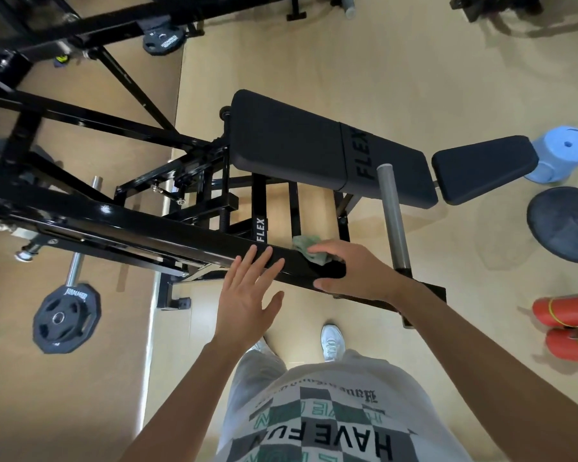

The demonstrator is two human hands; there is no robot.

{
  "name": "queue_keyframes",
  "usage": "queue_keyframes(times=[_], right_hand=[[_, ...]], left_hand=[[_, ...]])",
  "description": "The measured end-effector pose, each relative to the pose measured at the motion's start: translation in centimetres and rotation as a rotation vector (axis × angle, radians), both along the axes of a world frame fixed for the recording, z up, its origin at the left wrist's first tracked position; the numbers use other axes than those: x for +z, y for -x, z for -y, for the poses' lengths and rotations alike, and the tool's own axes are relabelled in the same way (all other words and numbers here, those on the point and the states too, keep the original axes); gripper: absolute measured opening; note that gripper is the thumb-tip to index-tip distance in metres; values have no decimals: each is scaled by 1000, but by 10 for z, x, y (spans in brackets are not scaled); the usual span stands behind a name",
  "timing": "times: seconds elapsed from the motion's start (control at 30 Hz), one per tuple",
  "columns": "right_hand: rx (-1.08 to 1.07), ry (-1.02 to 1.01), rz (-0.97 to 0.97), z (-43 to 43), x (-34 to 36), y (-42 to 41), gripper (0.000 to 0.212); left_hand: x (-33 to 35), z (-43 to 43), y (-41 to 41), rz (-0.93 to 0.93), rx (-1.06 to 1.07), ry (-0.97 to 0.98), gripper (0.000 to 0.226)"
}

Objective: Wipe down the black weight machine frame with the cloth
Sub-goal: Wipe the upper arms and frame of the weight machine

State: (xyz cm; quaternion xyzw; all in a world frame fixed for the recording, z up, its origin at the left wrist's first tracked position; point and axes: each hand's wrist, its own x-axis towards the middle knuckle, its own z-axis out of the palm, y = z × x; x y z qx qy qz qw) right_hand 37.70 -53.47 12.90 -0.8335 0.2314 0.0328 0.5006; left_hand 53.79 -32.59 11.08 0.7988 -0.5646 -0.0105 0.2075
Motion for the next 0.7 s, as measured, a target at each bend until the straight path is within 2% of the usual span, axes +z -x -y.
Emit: queue_keyframes(times=[0.13, 0.37, 0.57, 0.7], right_hand=[[4, -15, -78, 10, 2, -3, 55], [94, -94, -106, -3, 3, -66, 61], [108, -99, -99, -30, 13, -144, 60], [89, -86, -110, -44, 17, -178, 51]], left_hand=[[4, -11, -22, -37, 85, 41, 50], [11, -40, -89, 64, 298, 70, 46], [9, -59, -130, 95, 263, 20, 50], [8, -72, -147, 85, 260, -25, 55]])
